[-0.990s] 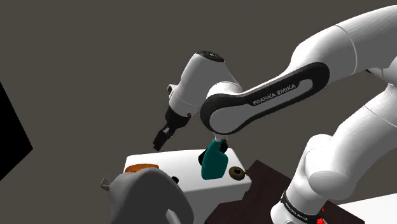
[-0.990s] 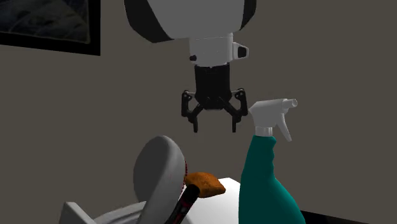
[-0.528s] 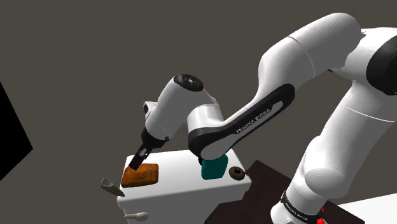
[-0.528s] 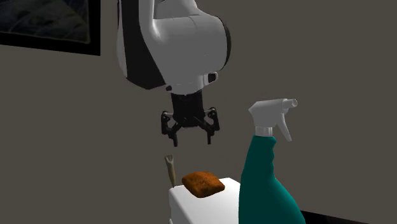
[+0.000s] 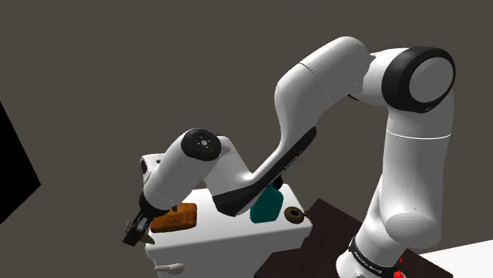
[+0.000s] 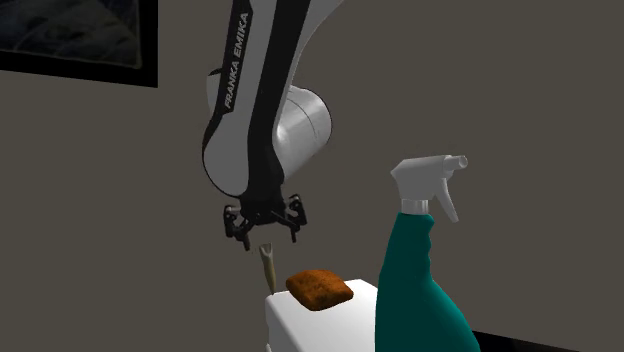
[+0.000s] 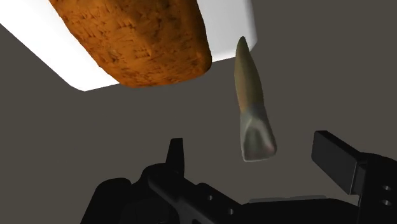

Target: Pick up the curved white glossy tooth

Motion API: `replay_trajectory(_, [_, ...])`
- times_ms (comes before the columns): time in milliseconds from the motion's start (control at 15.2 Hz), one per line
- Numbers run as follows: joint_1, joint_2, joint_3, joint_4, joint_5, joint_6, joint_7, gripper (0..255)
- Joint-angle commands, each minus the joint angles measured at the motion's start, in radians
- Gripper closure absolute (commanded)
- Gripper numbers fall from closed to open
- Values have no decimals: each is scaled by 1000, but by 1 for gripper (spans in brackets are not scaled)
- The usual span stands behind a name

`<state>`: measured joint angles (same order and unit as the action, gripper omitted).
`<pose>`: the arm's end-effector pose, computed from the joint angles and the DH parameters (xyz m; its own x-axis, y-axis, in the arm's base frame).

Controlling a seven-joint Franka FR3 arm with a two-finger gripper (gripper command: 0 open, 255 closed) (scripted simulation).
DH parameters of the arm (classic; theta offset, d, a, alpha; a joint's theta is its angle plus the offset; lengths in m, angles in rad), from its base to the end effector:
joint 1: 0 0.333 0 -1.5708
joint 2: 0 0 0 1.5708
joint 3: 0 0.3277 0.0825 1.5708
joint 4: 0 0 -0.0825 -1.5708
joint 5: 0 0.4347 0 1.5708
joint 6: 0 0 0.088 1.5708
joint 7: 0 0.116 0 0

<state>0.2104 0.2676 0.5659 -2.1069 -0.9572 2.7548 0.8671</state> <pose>0.4421 0.4667 0.3157 0.6303 0.5648 0.5327 0.5866 -0.7959 0.1497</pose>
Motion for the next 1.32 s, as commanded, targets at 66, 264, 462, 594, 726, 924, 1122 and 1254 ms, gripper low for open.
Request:
replay_trajectory(66, [39, 45, -31, 27, -91, 4, 66, 0])
replay_trajectory(264, [60, 74, -57, 33, -153, 17, 121, 0])
replay_trajectory(462, [79, 100, -80, 39, -206, 27, 168, 0])
replay_trajectory(594, [79, 102, -80, 42, -204, 25, 166, 255])
replay_trajectory(726, [79, 103, -80, 43, -204, 25, 165, 255])
replay_trajectory(924, [78, 103, -80, 43, -204, 26, 165, 255])
replay_trajectory(1122, [78, 103, -80, 42, -204, 26, 165, 255])
replay_trajectory(1254, [72, 90, -72, 36, -185, 23, 150, 255])
